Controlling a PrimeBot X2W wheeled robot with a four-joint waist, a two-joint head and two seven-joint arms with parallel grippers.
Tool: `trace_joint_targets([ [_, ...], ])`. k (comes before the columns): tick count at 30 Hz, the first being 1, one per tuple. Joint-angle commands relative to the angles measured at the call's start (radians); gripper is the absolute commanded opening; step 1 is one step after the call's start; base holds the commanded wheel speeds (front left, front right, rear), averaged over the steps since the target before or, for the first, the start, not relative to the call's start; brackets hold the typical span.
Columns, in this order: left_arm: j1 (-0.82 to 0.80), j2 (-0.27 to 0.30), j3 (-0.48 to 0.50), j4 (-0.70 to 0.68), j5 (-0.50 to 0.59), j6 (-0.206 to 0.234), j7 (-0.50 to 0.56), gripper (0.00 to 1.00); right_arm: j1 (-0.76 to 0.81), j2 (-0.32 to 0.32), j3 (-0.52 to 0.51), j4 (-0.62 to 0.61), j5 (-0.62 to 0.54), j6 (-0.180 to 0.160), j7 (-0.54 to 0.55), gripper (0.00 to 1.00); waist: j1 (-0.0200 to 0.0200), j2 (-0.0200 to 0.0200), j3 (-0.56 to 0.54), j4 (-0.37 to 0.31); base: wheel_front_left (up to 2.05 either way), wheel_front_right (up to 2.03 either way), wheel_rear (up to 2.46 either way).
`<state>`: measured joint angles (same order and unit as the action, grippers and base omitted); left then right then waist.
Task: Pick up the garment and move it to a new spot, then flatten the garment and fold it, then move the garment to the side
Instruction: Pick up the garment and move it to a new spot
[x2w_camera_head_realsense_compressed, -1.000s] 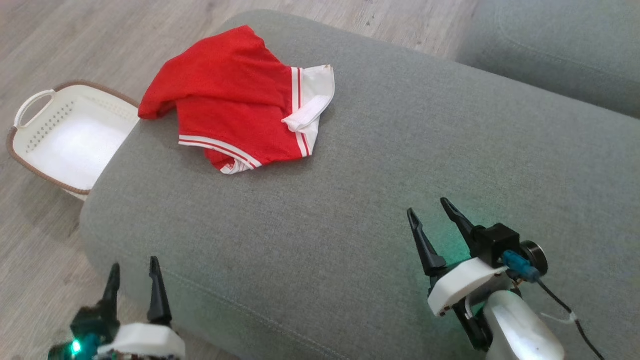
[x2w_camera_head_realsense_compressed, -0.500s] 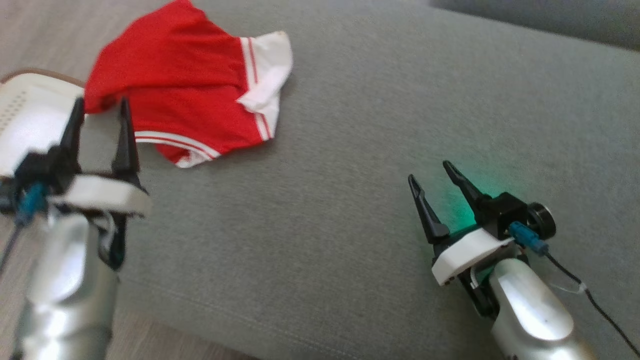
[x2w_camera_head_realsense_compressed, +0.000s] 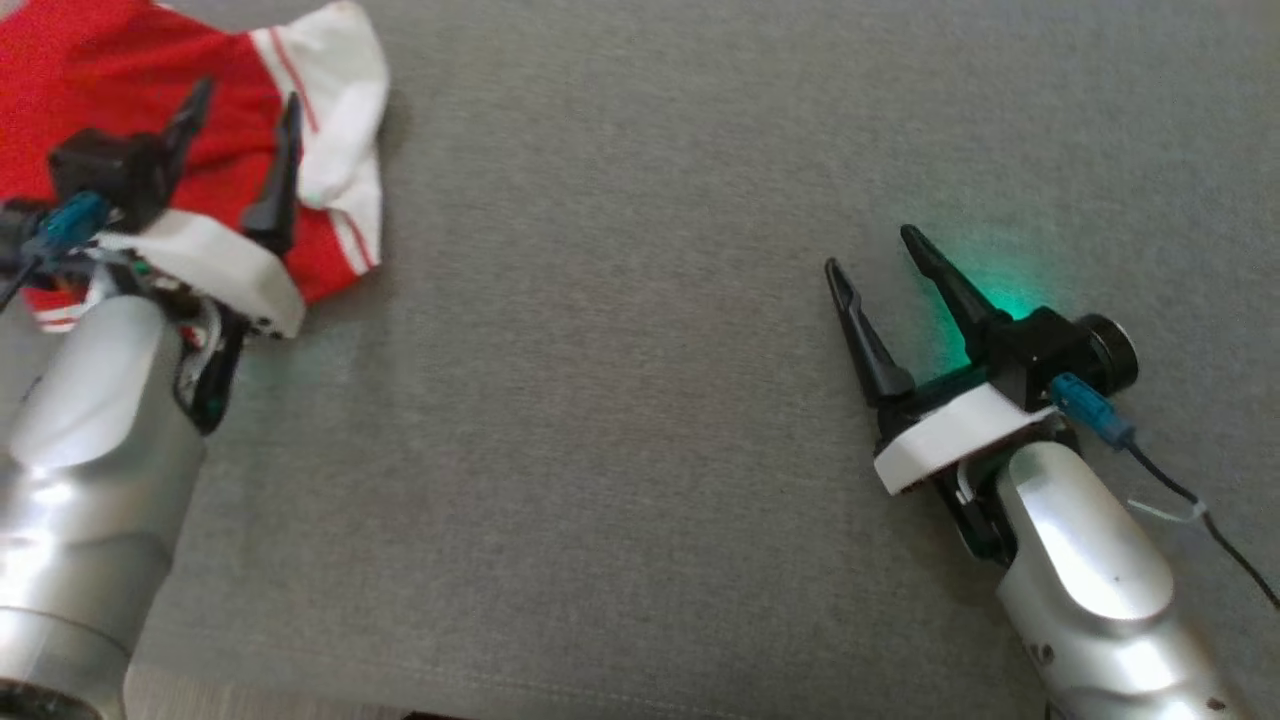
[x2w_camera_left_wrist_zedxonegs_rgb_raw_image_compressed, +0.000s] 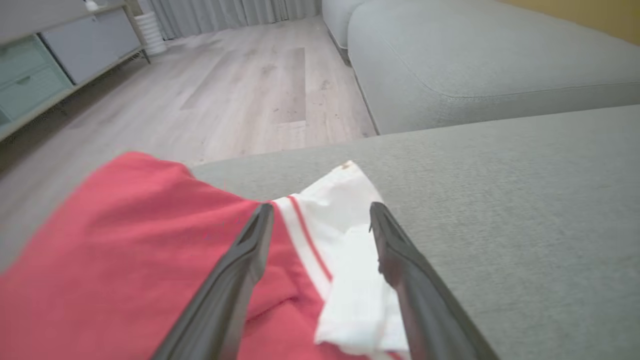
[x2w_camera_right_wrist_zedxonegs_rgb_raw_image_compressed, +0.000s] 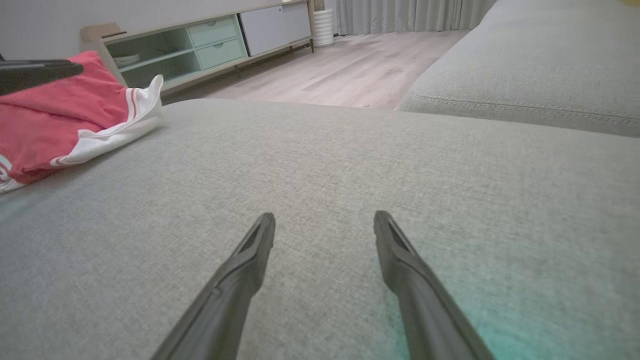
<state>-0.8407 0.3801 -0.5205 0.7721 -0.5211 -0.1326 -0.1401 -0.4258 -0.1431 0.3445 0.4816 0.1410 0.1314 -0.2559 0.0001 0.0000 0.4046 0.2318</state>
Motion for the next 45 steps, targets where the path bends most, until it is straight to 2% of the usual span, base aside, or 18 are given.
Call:
trace_joint_targets([
  [1,-0.052,0.055,0.007,-0.021,-0.03,0.002,0.007,1.0,0.004,0.001,0.014,-0.006,0.005,-0.001,-0.006,1.0,-0.0001,0.0,0.029,-0.031,0.0,0.0,0.0],
  [11,-0.098,0.088,-0.182,0.05,-0.231,0.002,0.131,1.0,-0.022,0.015,0.024,0.006,0.015,-0.001,-0.006,1.0,-0.0001,0.0,0.063,-0.089,0.0,0.0,0.0],
  [16,-0.129,0.091,-0.2,0.181,-0.251,0.003,0.197,1.0,-0.032,0.02,0.023,0.01,0.02,-0.001,-0.006,1.0,-0.0001,0.0,0.067,-0.111,0.0,0.0,0.0],
  [22,-0.146,0.063,-0.205,0.321,-0.261,0.058,0.28,1.0,-0.03,0.026,0.018,0.023,0.03,-0.001,-0.006,1.0,-0.0001,0.0,0.047,-0.122,0.0,0.0,0.0],
  [23,-0.148,0.061,-0.209,0.336,-0.259,0.062,0.29,0.53,-0.03,0.028,0.017,0.025,0.033,-0.001,-0.006,1.0,-0.0001,0.0,0.042,-0.124,0.0,0.0,0.0],
  [24,-0.15,0.061,-0.212,0.347,-0.257,0.064,0.29,0.0,-0.03,0.03,0.015,0.026,0.035,-0.001,-0.006,1.0,-0.0001,0.0,0.035,-0.126,0.0,0.0,0.0],
  [27,-0.157,0.069,-0.219,0.363,-0.245,0.071,0.273,0.0,-0.027,0.036,0.011,0.025,0.039,-0.001,-0.006,1.0,-0.0001,0.0,0.019,-0.132,0.0,0.0,0.0],
  [31,-0.183,0.088,-0.233,0.366,-0.208,0.095,0.17,0.0,-0.016,0.048,0.005,0.026,0.047,-0.001,-0.006,1.0,-0.0001,0.0,-0.026,-0.147,0.0,0.0,0.0],
  [39,-0.23,0.076,-0.257,0.304,-0.161,0.068,-0.037,0.0,0.042,0.075,-0.013,0.036,0.069,-0.001,-0.006,1.0,-0.0001,0.0,-0.142,-0.208,0.0,0.0,0.0],
  [45,-0.248,0.044,-0.288,0.225,-0.124,0.051,-0.096,0.0,0.083,0.089,0.008,0.04,0.088,-0.001,-0.006,1.0,-0.0001,0.0,-0.199,-0.307,0.0,0.0,0.0],
])
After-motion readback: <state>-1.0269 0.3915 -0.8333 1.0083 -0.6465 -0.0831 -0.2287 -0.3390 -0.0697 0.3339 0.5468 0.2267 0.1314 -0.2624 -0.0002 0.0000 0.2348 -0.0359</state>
